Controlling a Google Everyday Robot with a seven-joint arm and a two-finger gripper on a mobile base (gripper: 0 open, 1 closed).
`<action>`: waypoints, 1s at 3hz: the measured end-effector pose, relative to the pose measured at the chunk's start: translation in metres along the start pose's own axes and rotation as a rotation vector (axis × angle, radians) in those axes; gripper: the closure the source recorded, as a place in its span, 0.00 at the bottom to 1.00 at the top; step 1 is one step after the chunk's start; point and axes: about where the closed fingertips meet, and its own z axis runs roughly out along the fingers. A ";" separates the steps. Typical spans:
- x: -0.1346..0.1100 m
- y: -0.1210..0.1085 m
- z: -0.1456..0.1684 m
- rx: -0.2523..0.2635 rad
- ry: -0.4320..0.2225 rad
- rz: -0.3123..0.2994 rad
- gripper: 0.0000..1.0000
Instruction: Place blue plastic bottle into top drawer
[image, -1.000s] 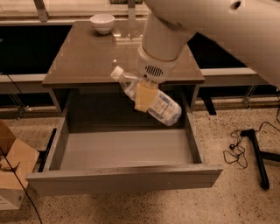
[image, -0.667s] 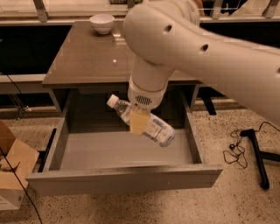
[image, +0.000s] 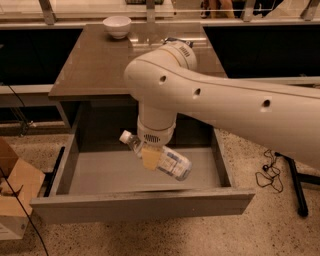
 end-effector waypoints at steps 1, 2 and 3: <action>-0.013 -0.014 0.034 0.020 0.014 -0.013 1.00; -0.020 -0.016 0.058 0.001 0.009 0.015 1.00; -0.023 -0.019 0.082 -0.044 -0.025 0.103 0.82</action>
Offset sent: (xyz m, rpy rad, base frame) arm 0.0386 0.0299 -0.0790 0.0103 0.0260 -0.0442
